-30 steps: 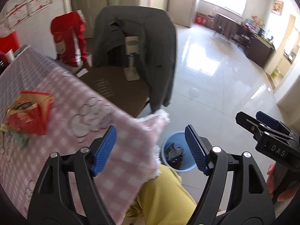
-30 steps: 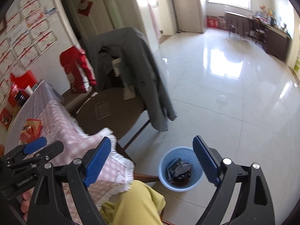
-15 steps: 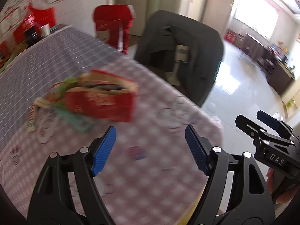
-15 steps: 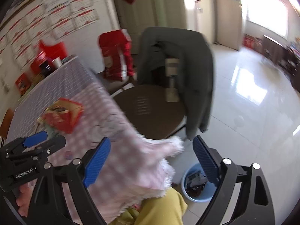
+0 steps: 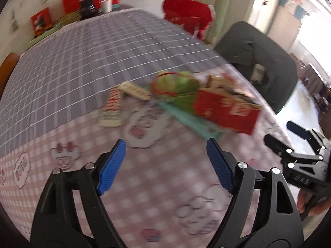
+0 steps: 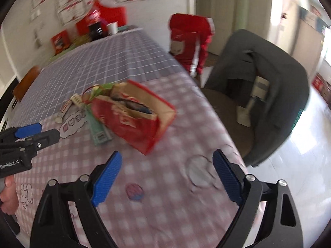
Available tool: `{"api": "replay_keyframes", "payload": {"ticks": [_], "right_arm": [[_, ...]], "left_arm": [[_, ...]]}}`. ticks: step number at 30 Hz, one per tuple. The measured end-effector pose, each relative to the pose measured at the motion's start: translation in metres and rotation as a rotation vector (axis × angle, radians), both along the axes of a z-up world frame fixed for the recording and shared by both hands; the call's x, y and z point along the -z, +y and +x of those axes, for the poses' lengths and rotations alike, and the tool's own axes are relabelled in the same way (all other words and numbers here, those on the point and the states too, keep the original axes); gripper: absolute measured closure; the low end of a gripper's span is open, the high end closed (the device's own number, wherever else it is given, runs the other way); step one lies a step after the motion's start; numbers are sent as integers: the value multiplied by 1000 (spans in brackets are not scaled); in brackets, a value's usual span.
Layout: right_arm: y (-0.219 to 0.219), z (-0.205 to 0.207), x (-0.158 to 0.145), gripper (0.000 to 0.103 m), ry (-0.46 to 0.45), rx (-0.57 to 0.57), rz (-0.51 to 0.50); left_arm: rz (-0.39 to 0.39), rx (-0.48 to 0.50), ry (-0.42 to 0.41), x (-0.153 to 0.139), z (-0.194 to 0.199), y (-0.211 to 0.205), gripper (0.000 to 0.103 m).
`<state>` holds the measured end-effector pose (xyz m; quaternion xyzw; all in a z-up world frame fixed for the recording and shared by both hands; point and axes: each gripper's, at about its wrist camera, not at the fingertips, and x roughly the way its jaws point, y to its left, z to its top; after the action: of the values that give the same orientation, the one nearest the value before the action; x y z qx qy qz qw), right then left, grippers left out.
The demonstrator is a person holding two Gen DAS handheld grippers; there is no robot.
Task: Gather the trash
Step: 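Grasp the red paper snack box with the right tool while the left tool grasps the red-and-white strip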
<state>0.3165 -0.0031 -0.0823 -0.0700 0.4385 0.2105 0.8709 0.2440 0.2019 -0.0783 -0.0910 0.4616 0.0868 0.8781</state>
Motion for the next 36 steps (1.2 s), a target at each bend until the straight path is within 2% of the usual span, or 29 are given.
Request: {"api": "replay_keyframes", "payload": {"ticks": [3, 9, 12, 18, 20, 21, 22, 23, 24, 26, 29, 36], "right_arm": [[18, 16, 7, 13, 34, -66, 8], [33, 51, 32, 11, 141, -100, -26], [31, 60, 35, 7, 132, -110, 39], [24, 69, 35, 7, 131, -142, 248], [23, 70, 35, 8, 117, -139, 273], [22, 70, 35, 17, 110, -135, 285], [22, 71, 34, 22, 100, -129, 279], [22, 71, 33, 23, 96, -128, 273], [23, 70, 32, 25, 94, -131, 271], [23, 66, 29, 26, 78, -135, 266], [24, 58, 26, 27, 32, -121, 251], [14, 29, 3, 27, -49, -113, 290]], "left_arm": [[-17, -27, 28, 7, 1, 21, 24], [-11, -50, 56, 16, 10, 50, 24], [-29, -57, 62, 21, 22, 63, 24], [-58, -63, 51, 32, 48, 81, 24], [-41, -76, 30, 34, 57, 86, 24], [-33, -82, 26, 35, 60, 86, 24], [-15, -96, 18, 38, 64, 88, 30], [0, -106, 23, 41, 68, 90, 44], [35, -125, 18, 44, 69, 92, 48], [82, -134, 6, 44, 68, 91, 76], [55, -148, 2, 43, 65, 96, 87], [45, -172, -20, 34, 45, 98, 89]]}}
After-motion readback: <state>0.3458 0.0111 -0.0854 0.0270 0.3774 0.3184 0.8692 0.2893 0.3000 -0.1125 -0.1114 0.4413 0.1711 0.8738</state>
